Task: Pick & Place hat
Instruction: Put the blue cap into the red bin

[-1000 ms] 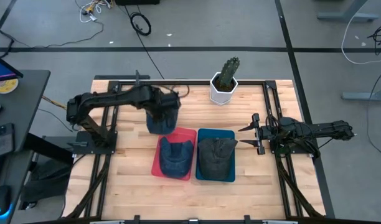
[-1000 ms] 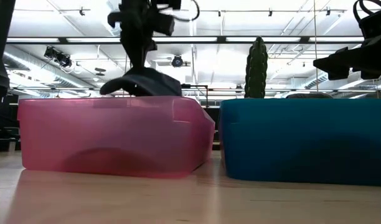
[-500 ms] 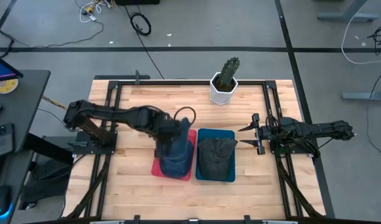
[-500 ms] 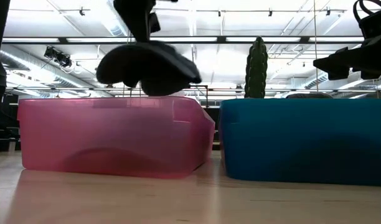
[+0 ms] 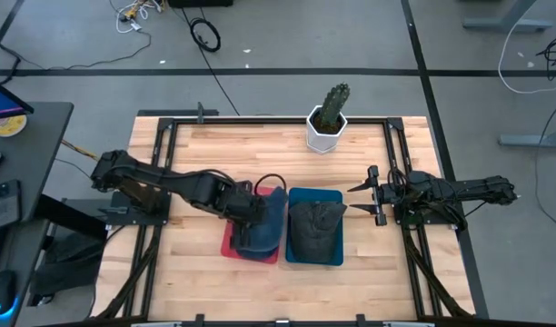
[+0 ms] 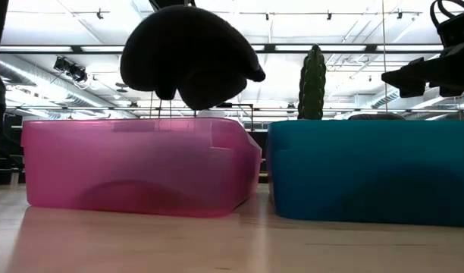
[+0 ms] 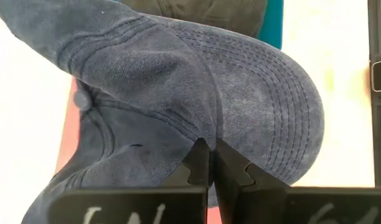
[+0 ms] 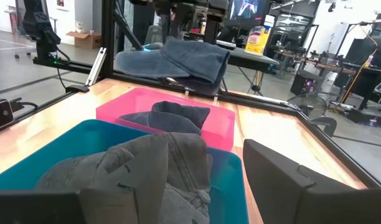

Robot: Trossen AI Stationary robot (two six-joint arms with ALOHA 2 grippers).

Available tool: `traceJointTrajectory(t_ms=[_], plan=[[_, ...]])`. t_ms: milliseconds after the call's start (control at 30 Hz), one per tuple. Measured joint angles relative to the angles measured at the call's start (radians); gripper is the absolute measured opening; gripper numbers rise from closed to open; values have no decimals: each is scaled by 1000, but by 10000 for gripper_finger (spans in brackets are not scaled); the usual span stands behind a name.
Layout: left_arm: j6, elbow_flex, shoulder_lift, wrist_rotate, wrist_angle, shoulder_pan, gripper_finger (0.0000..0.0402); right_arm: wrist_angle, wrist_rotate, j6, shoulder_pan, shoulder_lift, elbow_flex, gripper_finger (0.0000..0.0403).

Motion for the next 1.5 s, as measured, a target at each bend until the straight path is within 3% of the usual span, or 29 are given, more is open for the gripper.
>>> traceJointTrajectory(t_ms=[167, 600, 933, 1133, 1500], plan=[[7, -1, 47, -9, -16, -6, 6, 0, 0, 0, 0, 0, 0, 212], [16, 0, 307, -5, -77, -4, 7, 0, 0, 0, 0, 1, 0, 212], [53, 2, 366, 65, -19, -5, 17, 0, 0, 0, 0, 1, 0, 212], [56, 2, 366, 69, -42, -5, 60, 0, 0, 0, 0, 1, 0, 212], [53, -1, 359, 81, -63, -4, 190, 0, 0, 0, 0, 1, 0, 212]])
